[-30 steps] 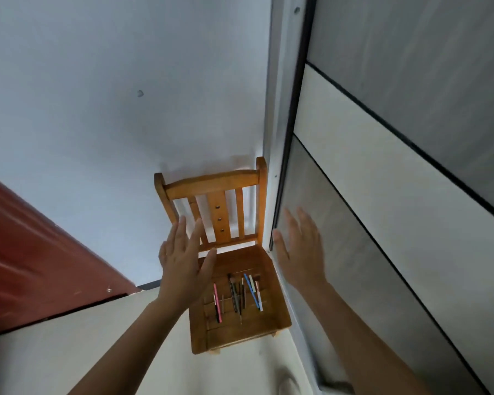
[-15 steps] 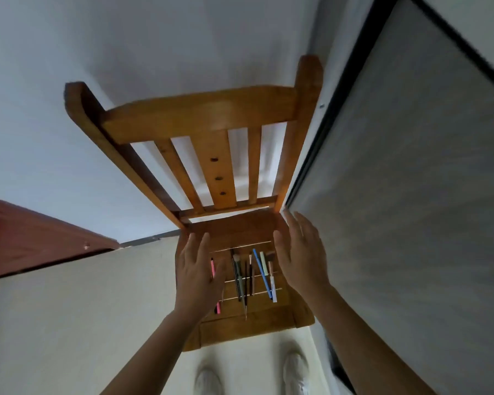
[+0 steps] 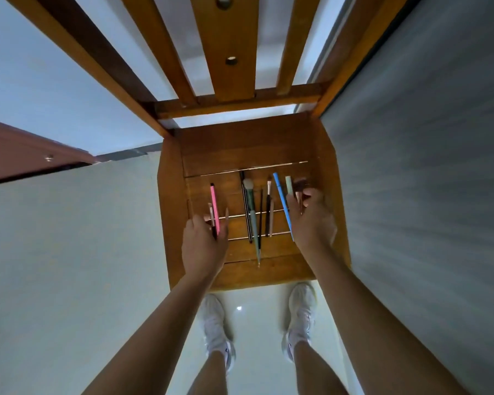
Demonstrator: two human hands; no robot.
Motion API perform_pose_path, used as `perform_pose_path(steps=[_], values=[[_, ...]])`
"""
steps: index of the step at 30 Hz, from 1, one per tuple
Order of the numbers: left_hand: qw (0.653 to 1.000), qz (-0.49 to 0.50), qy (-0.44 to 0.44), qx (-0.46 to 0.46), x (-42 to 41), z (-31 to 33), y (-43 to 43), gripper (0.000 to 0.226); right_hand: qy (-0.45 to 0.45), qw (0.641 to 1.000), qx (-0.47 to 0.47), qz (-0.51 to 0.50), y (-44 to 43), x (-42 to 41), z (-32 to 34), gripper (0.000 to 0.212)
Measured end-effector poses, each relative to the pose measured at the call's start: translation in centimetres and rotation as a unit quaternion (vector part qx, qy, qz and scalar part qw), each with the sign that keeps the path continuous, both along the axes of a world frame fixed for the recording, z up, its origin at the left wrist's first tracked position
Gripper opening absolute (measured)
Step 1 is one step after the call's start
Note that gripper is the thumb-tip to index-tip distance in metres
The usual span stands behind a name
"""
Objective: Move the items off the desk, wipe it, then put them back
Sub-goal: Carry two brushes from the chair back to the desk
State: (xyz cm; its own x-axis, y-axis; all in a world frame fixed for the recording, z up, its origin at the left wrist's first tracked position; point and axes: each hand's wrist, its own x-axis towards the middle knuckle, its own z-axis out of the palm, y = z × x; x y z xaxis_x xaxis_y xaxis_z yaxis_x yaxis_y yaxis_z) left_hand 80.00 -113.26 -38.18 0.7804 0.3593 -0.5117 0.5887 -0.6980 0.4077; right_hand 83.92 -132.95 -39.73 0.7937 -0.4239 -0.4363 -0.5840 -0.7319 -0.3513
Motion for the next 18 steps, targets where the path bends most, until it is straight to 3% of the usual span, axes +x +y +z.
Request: perform_pose_path(steps=[5, 13, 18], values=[[0.999, 0.031, -0.013, -0.012, 0.7, -0.5, 0.2, 0.016, 0.002, 1.0, 0.012, 0.013, 0.1, 0.3, -0.6, 0.035], [0.996, 0.075, -0.044, -0.038, 0.5, -0.2, 0.3, 0.018, -0.036, 0.998, 0.056, -0.001, -0.7, -0.3, -0.3, 0.033], [0.985, 0.11, -0.112, -0.067, 0.4, 4.0, 0.6, 0.018, -0.106, 0.991, 0.081, -0.021, -0.8, -0.6, 3.9, 0.029]])
